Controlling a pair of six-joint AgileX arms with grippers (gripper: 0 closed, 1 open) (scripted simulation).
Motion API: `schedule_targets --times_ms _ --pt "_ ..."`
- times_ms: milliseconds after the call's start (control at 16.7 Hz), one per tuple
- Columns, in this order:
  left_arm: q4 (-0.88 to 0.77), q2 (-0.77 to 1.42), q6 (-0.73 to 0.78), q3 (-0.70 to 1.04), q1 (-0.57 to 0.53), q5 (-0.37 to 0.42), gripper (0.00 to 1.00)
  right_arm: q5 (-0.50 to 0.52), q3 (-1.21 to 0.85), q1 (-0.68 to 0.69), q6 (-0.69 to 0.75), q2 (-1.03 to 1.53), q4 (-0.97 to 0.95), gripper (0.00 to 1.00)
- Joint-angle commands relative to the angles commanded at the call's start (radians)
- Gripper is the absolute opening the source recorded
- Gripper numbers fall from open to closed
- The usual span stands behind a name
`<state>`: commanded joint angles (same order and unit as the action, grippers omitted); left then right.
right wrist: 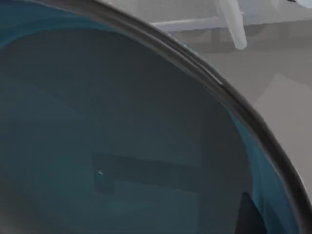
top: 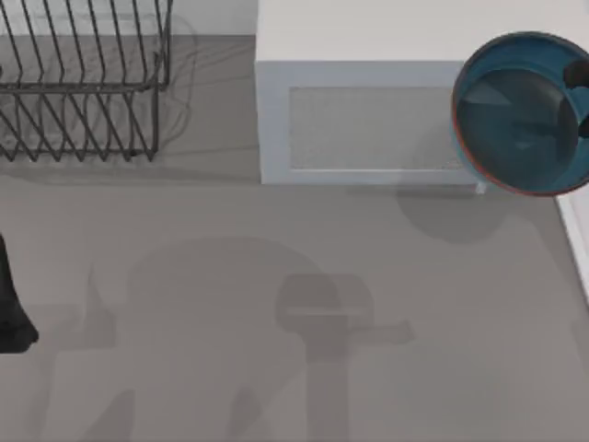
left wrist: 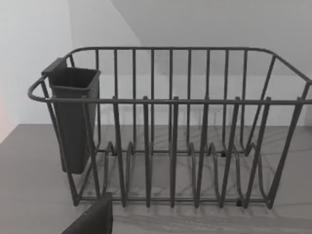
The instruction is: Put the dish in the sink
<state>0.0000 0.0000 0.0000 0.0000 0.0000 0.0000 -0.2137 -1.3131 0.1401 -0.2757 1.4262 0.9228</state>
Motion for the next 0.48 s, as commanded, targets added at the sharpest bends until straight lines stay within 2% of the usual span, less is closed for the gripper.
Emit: schedule_targets --times_ms 240,480 --pt "0.000 0.000 0.000 0.000 0.000 0.000 1.00 -0.124 0.095 -0.193 0.080 0.009 -0.444 0.00" --pt "0.000 0.000 0.000 0.000 0.000 0.000 1.00 -0.213 0.277 -0.379 0.159 0.056 -0.947 0.00"
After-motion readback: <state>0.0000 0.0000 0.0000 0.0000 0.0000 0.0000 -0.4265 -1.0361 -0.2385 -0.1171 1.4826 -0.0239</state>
